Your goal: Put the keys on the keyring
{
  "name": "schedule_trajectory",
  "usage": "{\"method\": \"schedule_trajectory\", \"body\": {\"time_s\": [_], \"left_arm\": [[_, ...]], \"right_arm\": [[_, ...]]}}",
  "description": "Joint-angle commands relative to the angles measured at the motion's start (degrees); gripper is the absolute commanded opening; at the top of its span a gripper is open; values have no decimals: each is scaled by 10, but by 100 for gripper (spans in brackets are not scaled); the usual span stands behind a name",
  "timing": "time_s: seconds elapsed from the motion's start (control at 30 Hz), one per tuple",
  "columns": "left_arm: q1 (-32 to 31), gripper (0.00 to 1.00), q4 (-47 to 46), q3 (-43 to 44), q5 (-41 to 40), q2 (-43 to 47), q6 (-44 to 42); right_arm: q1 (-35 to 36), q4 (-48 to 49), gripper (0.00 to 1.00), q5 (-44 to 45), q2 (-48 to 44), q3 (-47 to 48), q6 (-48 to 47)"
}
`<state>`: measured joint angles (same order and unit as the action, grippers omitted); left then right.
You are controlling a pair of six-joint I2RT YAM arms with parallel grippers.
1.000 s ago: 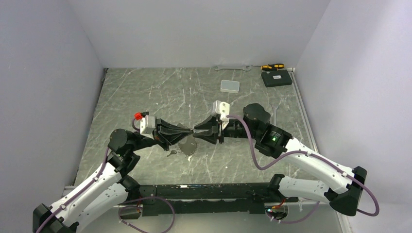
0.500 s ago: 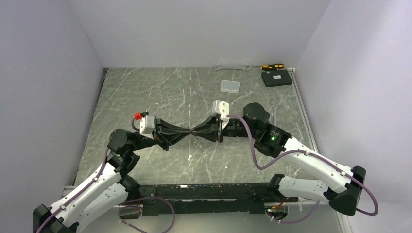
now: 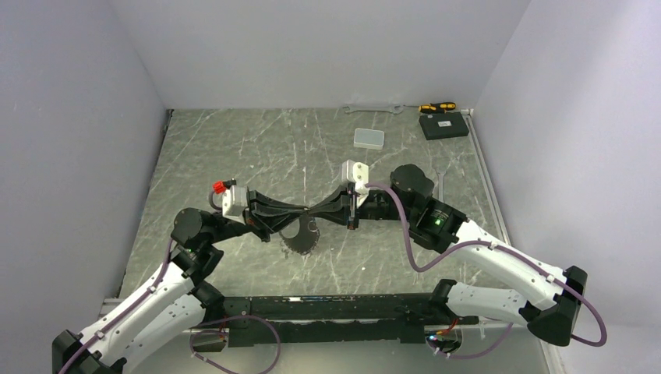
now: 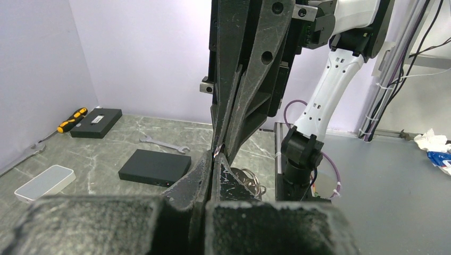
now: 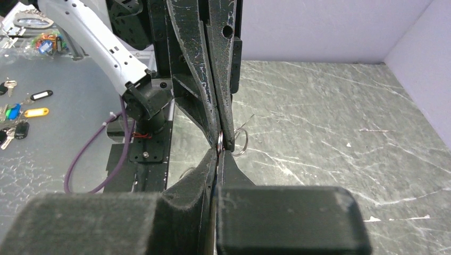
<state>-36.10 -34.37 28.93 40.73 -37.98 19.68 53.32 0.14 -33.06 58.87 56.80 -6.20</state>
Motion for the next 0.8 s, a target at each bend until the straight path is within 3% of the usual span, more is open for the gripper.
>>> {"method": "schedule_trajectory", "body": {"time_s": [0.0,0.23,0.37,0.6,0.77], "left_arm": [[-4,0,-43,23,6,10,13],[-4,0,17,44,8,13,-10],[-3,19,140,81,15,26,-61],[-3,34,359,162,14,27,-167],[-4,38,498,230,-13,13,-258]], "right_arm": [[-2,16,0,2,-4,-6,-5],[-2,4,0,6,-8,-7,-13],[-2,-28,0,22,-5,1,-32],[-2,-40,0,40,0,5,-41],[-1,-66,0,56,4,18,-53]]}}
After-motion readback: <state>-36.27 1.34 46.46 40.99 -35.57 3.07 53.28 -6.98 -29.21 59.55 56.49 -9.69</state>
